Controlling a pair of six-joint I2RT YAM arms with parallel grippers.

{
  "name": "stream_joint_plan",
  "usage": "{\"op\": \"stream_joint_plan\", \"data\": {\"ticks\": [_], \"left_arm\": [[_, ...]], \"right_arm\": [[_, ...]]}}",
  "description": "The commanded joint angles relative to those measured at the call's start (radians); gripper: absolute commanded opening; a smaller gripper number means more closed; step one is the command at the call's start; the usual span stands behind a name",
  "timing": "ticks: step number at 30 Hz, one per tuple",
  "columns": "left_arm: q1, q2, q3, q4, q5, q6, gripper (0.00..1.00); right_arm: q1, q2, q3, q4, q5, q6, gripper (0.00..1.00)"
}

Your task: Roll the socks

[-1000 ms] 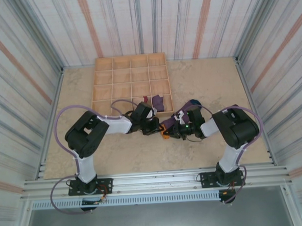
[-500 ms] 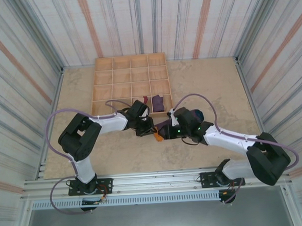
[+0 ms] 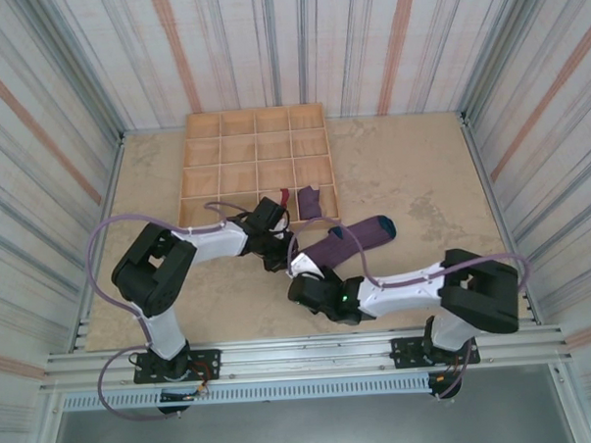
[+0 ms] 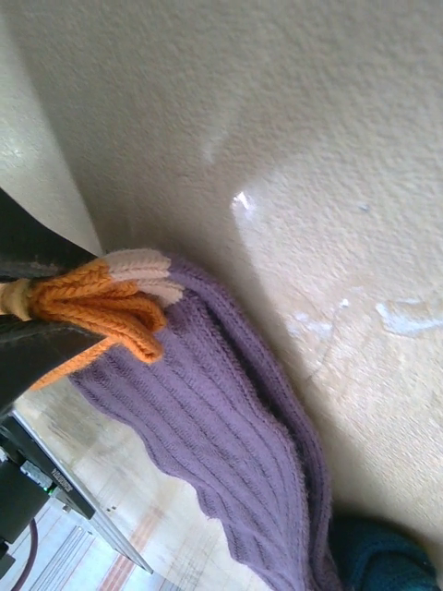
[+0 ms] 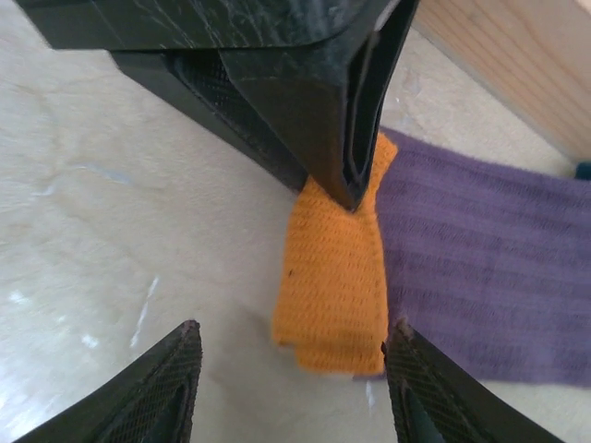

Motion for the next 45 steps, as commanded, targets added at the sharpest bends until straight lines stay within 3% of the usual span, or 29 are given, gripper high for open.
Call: {"op": "stream_joint_plan", "data": {"ticks": [1, 6, 7, 10, 11, 12, 16, 19, 25, 29, 32, 36, 45], "left_arm": [[0.008, -0.055, -0.032, -0.007, 0.021, -0.028, 0.0], [0.008, -0.086, -0.054, -0.012, 0.02, -0.03, 0.0], [0.008, -0.091, -0.058, -0.012, 0.022, -0.031, 0.0], [0.008, -0.101, -0.075, 0.005, 0.031, -0.031, 0.0], [0.009, -0.104, -0.08, 0.014, 0.036, -0.028, 0.0], [0.01, -0.109, -0.086, 0.018, 0.038, -0.026, 0.09], [0.017, -0.171, -0.126, 0.048, 0.017, -0.026, 0.5], [0.025, -0.236, -0.143, 0.038, -0.012, -0.021, 0.59], [0.029, -0.329, -0.161, 0.035, -0.079, -0.003, 0.6], [0.025, -0.302, -0.15, 0.042, -0.075, 0.016, 0.59], [0.01, -0.267, -0.134, 0.055, -0.081, 0.031, 0.57], [-0.016, -0.219, -0.115, 0.094, -0.106, 0.054, 0.55], [-0.09, -0.046, 0.004, 0.195, -0.152, 0.095, 0.53]], "right_arm": [[0.021, 0.081, 0.049, 0.07, 0.182, -0.091, 0.55], [0.02, 0.174, 0.09, 0.082, 0.248, -0.108, 0.44], [0.015, 0.187, 0.092, 0.082, 0.245, -0.107, 0.38], [0.005, 0.199, 0.09, 0.079, 0.227, -0.086, 0.08], [-0.002, 0.193, 0.085, 0.075, 0.211, -0.072, 0.04], [-0.011, 0.18, 0.073, 0.076, 0.184, -0.055, 0.0], [-0.094, 0.076, -0.026, 0.145, -0.056, -0.002, 0.0], [-0.193, -0.011, -0.117, 0.215, -0.267, 0.049, 0.0], [-0.469, -0.107, -0.269, 0.395, -0.782, 0.195, 0.0], [-0.591, -0.074, -0.274, 0.435, -1.013, 0.277, 0.0], [-0.696, -0.035, -0.328, 0.612, -1.187, 0.406, 0.0], [-0.792, 0.006, -0.352, 0.712, -1.287, 0.511, 0.0], [-0.879, 0.124, -0.363, 0.788, -1.338, 0.653, 0.0]]}}
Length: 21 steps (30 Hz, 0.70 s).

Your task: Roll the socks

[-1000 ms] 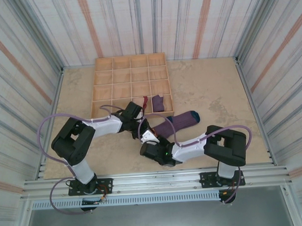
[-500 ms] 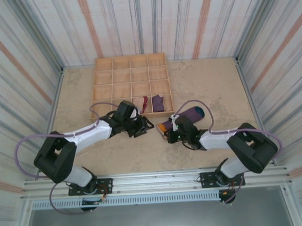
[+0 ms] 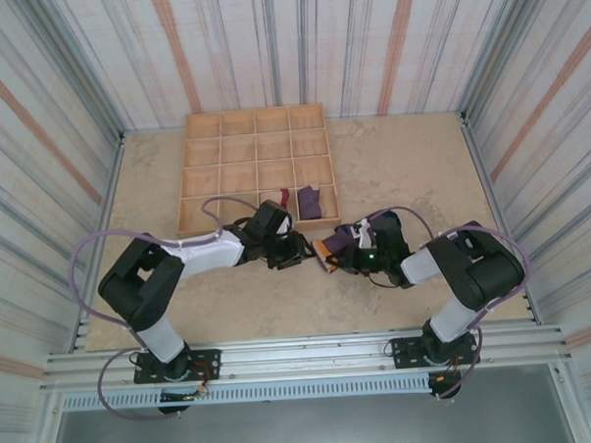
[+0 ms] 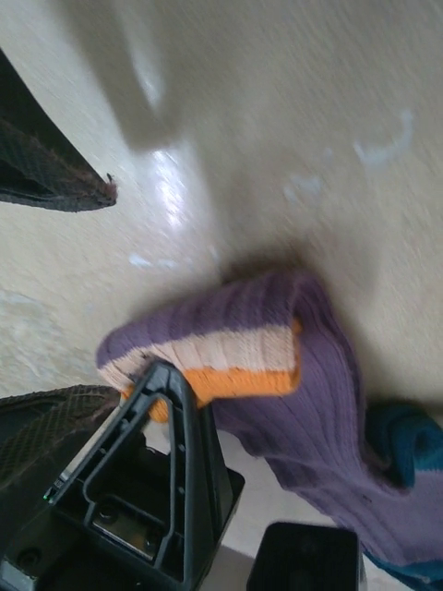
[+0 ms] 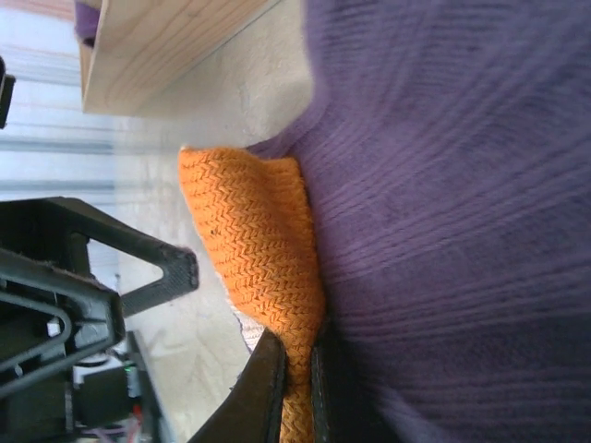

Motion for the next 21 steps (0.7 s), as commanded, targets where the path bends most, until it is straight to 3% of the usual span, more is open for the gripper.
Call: {"op": "stream_joint_plan", "data": {"ticks": [1, 6, 10, 14, 17, 21], "left_arm": [[-0.02, 0.056, 0.065, 0.053, -0.04, 0.04, 0.53], [-0.025, 0.146, 0.107, 0.061, -0.044, 0.022, 0.48], [-0.026, 0.187, 0.117, 0.071, -0.037, 0.011, 0.39], [-0.028, 0.208, 0.123, 0.046, -0.046, 0.005, 0.21], [-0.024, 0.204, 0.142, -0.026, -0.059, 0.016, 0.05], [-0.009, 0.152, 0.148, -0.116, -0.064, 0.042, 0.0]], "right_arm": [[-0.021, 0.037, -0.029, 0.026, -0.031, 0.098, 0.0], [-0.045, 0.03, -0.042, 0.003, -0.025, 0.127, 0.0], [-0.055, 0.029, -0.043, -0.012, -0.03, 0.132, 0.0], [-0.072, 0.026, -0.043, -0.013, -0.042, 0.126, 0.0], [-0.066, -0.054, -0.018, -0.152, -0.015, 0.051, 0.14], [0.012, -0.288, 0.071, -0.564, 0.176, -0.137, 0.37]]}}
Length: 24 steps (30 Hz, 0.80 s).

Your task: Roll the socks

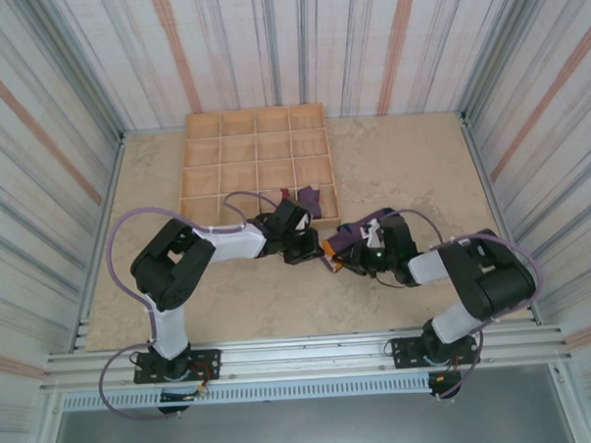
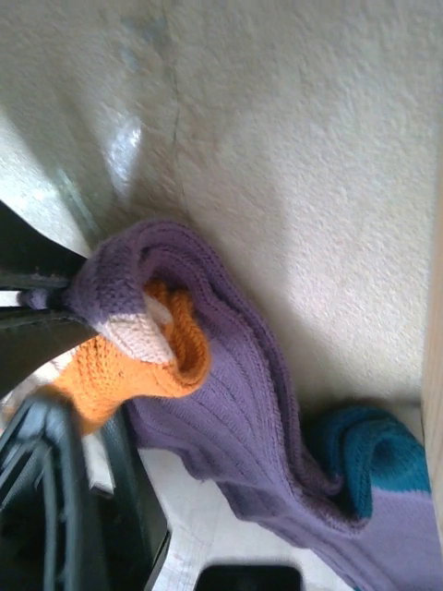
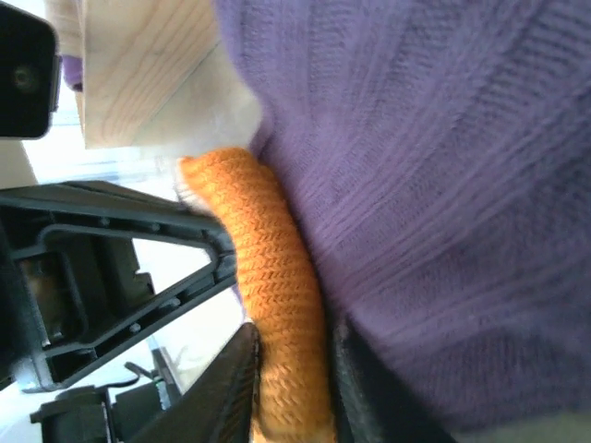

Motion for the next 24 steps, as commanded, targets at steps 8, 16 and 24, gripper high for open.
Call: {"op": "stream_joint_plan", "data": {"ticks": [8, 16, 24], "left_arm": [[0.06, -0.138, 0.005, -0.297, -0.012, 0.043, 0.0], [0.07, -0.172, -0.032, -0.331, 0.028, 0.034, 0.0], [0.07, -0.167, -0.044, -0.329, 0.048, 0.034, 0.0]], "right_arm": [[0.335, -0.38, 0.199, -0.678, 0.588, -0.373, 0.67], [0.697, -0.213, 0.295, -0.637, 1.015, -0.555, 0.66], [0.819, 0.073, 0.378, -0.551, 1.267, -0.63, 0.62]]}}
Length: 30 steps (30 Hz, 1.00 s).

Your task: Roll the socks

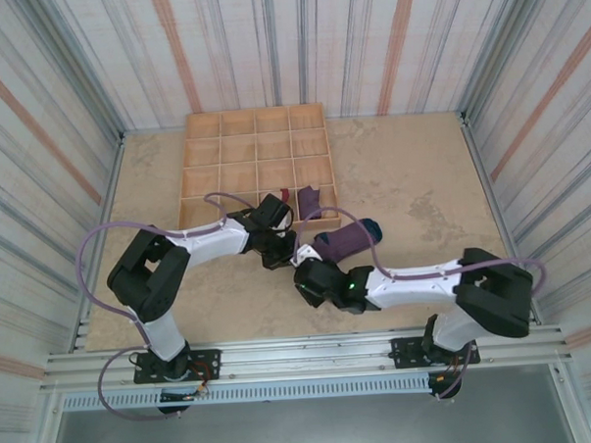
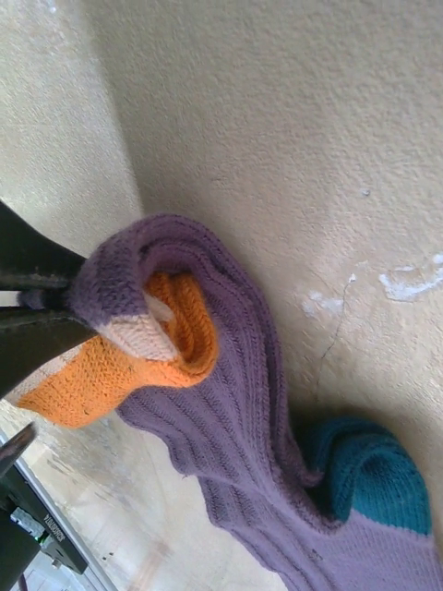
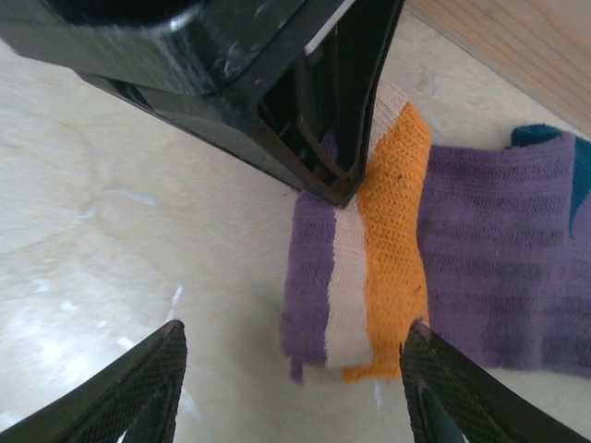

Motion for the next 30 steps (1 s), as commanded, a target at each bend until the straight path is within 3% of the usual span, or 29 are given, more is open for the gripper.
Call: {"op": "stream_joint_plan", "data": {"ticks": [1, 5, 9, 11, 13, 16, 18, 27, 30], "left_arm": [[0.004, -0.032, -0.016, -0.03, 0.026, 0.018, 0.0], [0.004, -0.027, -0.014, -0.036, 0.038, 0.022, 0.0], [0.008, -0.038, -0.036, -0.01, 0.048, 0.023, 0.02], [0.013, -0.055, -0.055, 0.01, 0.056, 0.017, 0.11], [0.022, -0.081, -0.076, 0.027, 0.062, 0.014, 0.31], [0.036, -0.128, -0.096, 0.038, 0.065, 0.015, 0.53], [0.045, -0.159, -0.101, 0.034, 0.061, 0.021, 0.59], [0.051, -0.239, -0.136, 0.07, 0.019, 0.019, 0.62], [0.042, -0.219, -0.134, 0.095, 0.02, 0.013, 0.61]], "right_arm": [[0.013, 0.089, 0.033, 0.03, 0.188, -0.057, 0.61], [0.027, 0.185, 0.053, 0.046, 0.242, -0.056, 0.46], [0.024, 0.22, 0.074, 0.014, 0.249, -0.015, 0.18], [0.004, 0.197, 0.053, 0.019, 0.197, 0.011, 0.07], [-0.026, 0.157, 0.008, 0.055, 0.091, 0.021, 0.0], [-0.111, 0.103, -0.047, 0.098, -0.14, 0.051, 0.0], [-0.178, 0.068, -0.088, 0.14, -0.295, 0.082, 0.0], [-0.481, 0.037, -0.253, 0.406, -0.86, 0.281, 0.0], [-0.564, 0.058, -0.297, 0.529, -0.984, 0.368, 0.0]]}}
